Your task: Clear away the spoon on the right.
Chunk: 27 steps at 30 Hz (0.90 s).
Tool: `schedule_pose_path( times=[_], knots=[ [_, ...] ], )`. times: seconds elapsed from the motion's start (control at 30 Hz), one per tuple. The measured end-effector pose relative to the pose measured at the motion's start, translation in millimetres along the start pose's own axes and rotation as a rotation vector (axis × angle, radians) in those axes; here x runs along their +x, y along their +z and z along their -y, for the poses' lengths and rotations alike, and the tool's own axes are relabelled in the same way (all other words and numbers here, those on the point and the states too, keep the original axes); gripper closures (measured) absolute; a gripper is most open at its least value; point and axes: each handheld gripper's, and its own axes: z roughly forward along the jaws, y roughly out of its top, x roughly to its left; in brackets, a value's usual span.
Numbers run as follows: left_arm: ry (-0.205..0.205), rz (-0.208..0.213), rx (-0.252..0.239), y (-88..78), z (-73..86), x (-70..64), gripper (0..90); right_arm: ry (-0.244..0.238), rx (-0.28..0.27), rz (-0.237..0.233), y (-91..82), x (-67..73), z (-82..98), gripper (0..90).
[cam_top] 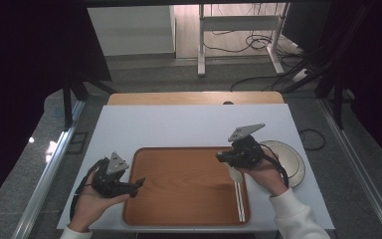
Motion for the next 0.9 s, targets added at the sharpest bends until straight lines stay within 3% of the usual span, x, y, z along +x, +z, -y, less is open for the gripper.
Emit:
schedule_pose_path(
  times=[0.6,0.9],
  knots=[
    [-0.001,0.001,0.002,0.4,0.4,-0.9,15.4,-0.065,0.134,-0.044,54.0,24.7,0.9,85.3],
    [-0.003,0.002,0.004,0.6,1.7,0.2,15.5,-0.107,0.252,-0.059,89.9,37.5,7.8,84.5]
  ],
)
